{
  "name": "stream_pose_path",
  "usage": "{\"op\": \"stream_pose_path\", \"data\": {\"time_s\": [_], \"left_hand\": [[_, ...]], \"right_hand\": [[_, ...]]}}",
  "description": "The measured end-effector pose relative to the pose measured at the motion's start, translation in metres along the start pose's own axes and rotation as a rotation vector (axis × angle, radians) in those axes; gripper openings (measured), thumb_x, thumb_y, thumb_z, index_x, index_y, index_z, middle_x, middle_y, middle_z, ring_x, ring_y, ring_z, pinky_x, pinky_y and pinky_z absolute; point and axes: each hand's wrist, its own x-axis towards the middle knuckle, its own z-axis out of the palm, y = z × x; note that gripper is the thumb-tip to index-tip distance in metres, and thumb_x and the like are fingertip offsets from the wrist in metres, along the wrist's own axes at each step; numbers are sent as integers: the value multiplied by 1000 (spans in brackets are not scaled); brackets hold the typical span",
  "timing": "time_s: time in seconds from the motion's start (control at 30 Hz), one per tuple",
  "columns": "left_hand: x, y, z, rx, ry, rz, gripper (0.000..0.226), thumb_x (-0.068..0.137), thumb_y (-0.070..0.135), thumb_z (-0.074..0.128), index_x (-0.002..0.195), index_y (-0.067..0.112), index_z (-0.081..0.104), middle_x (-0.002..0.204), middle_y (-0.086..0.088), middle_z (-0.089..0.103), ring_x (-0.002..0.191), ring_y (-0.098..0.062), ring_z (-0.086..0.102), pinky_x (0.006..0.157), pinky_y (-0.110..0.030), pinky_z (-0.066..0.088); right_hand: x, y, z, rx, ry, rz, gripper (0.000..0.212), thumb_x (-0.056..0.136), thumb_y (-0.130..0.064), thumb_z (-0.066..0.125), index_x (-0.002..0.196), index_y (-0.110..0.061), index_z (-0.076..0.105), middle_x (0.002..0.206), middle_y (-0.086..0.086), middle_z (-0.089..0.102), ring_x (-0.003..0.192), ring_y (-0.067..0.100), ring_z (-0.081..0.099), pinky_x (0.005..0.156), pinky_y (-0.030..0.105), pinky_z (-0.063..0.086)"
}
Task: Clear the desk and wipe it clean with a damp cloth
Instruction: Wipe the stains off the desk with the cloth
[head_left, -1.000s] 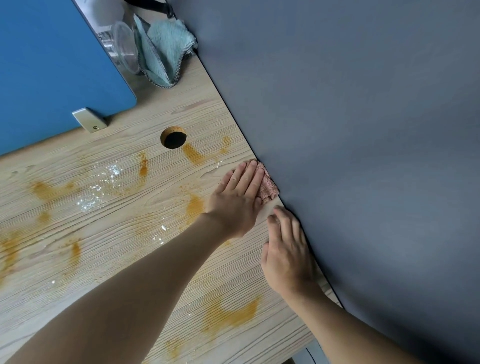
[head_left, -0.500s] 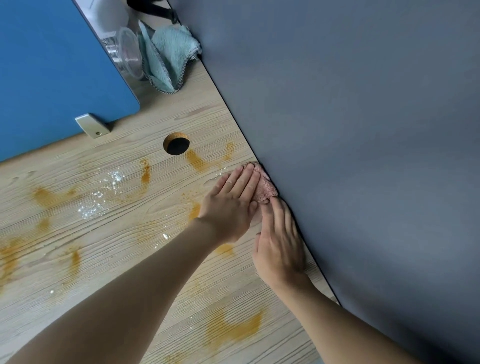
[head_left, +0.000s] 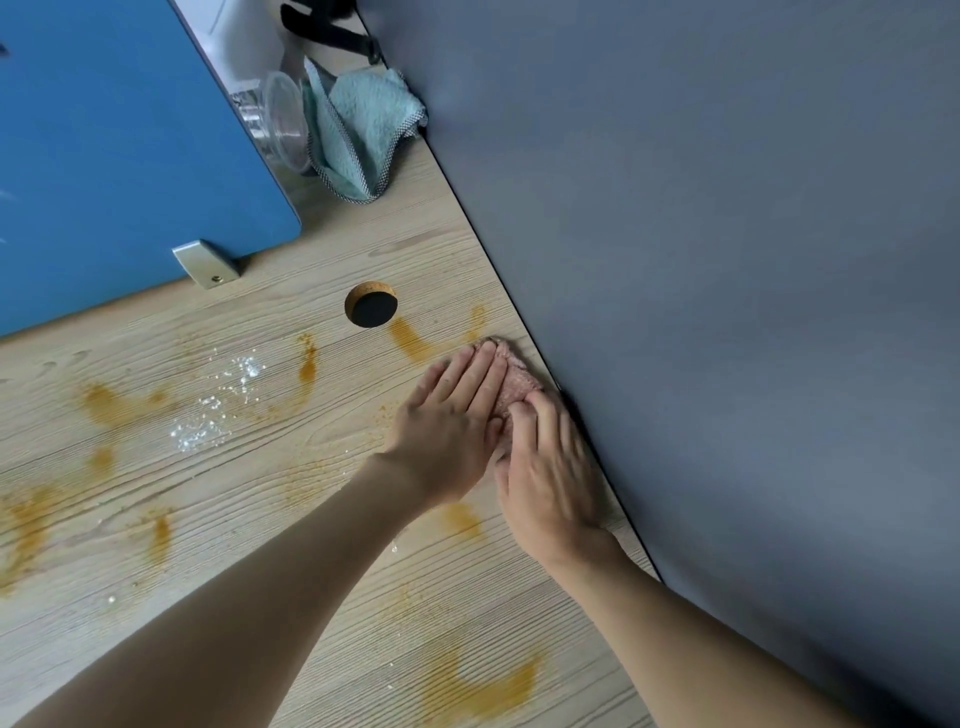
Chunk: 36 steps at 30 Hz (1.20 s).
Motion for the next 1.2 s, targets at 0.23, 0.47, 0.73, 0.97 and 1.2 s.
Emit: {"op": "stream_pose_path", "data": {"time_s": [0.23,0.47,0.73,0.97,1.2], "left_hand": [[42,0,-10,-85,19,-48,63,105,41,9,155,14,-15,163,-3,-20,152,-22,-17,124,-38,-5],[12,-27,-6,12,0,-19,69,95,43,-12,156,13,-15,161,-4,-22,151,-20,-18,124,-37,-6],[47,-21,-14,-41,-18,-33,63,105,39,10,156,12,-15,164,-4,-19,151,-21,-19,124,-36,-8],[35,-22,-20,105,-86,-64,66,105,41,7,153,4,-19,161,-13,-25,148,-27,-26,123,-43,-9],[58,-25,-22,-59,-66,-23,68,104,45,6,155,7,-16,163,-11,-21,150,-23,-21,124,-38,-6]], "right_hand": [[0,0,3,-45,2,9,68,87,-31,37,146,4,42,155,23,39,147,33,34,117,43,37],[2,1,4,-77,-12,-36,66,88,-22,35,148,4,40,159,21,32,152,30,21,121,43,29],[3,1,5,-120,-58,-42,67,89,-26,29,149,0,41,161,19,28,154,27,16,122,43,26],[19,-5,-1,5,22,42,56,80,-25,39,128,-5,59,146,11,51,139,28,45,112,41,40],[34,-10,9,-126,-30,35,69,87,-30,29,145,3,45,156,19,38,149,28,31,120,42,31]]}}
